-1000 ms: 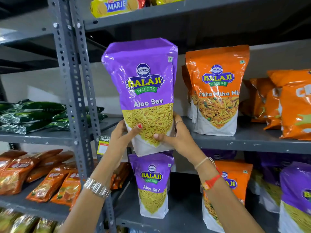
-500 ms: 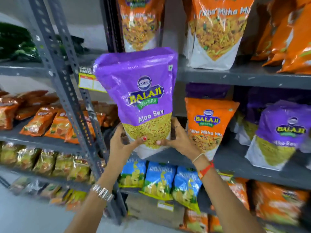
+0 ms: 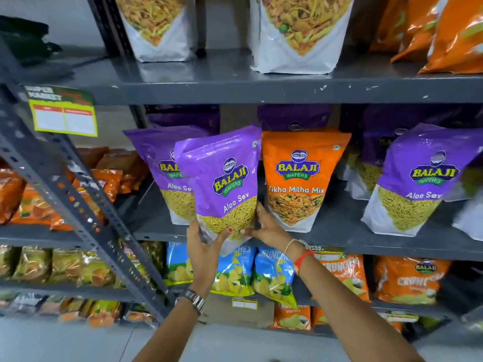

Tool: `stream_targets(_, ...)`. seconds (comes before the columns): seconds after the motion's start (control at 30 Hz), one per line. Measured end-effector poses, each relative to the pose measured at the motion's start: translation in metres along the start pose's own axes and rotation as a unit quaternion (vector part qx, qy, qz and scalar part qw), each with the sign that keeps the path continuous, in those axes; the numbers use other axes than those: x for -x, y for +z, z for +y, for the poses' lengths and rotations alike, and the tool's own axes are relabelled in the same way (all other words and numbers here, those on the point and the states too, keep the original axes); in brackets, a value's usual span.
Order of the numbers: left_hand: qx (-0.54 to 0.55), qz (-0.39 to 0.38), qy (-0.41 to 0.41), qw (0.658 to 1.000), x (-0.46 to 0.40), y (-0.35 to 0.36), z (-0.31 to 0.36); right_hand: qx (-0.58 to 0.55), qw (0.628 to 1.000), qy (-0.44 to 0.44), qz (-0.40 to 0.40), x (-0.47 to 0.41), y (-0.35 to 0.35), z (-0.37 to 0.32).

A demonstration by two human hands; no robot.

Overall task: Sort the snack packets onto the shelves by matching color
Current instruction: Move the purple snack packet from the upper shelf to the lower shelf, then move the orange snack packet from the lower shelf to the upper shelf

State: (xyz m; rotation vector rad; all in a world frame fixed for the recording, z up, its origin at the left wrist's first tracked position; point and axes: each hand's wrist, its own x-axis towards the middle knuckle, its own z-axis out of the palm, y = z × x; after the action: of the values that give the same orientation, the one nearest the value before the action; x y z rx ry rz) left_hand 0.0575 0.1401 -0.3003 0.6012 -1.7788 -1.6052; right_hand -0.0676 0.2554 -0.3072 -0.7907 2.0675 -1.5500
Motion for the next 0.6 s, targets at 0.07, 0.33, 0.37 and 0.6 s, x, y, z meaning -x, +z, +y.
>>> stream_targets(0.07, 0.006, 0.010, -0.001, 1.000, -0.005, 0.009, -0.004, -0.004, 1.000, 0.003, 0.009, -0.010, 0.001, 0.008)
stream_targets(0.33, -0.035, 0.015, 0.004, 0.999, -0.035, 0.036, -0.025, 0.050, 0.989, -0.027, 0.138, -0.033, 0.008, 0.022)
stream_targets(0.37, -0.037, 0.014, 0.010, 0.999, -0.037, 0.039, -0.026, 0.058, 0.986, -0.030, 0.156, -0.033, 0.009, 0.022)
stream_targets(0.6, -0.180, 0.125, 0.040, 0.975, -0.028, 0.050, -0.032, -0.001, 0.955, -0.056, 0.290, 0.002, 0.013, 0.028)
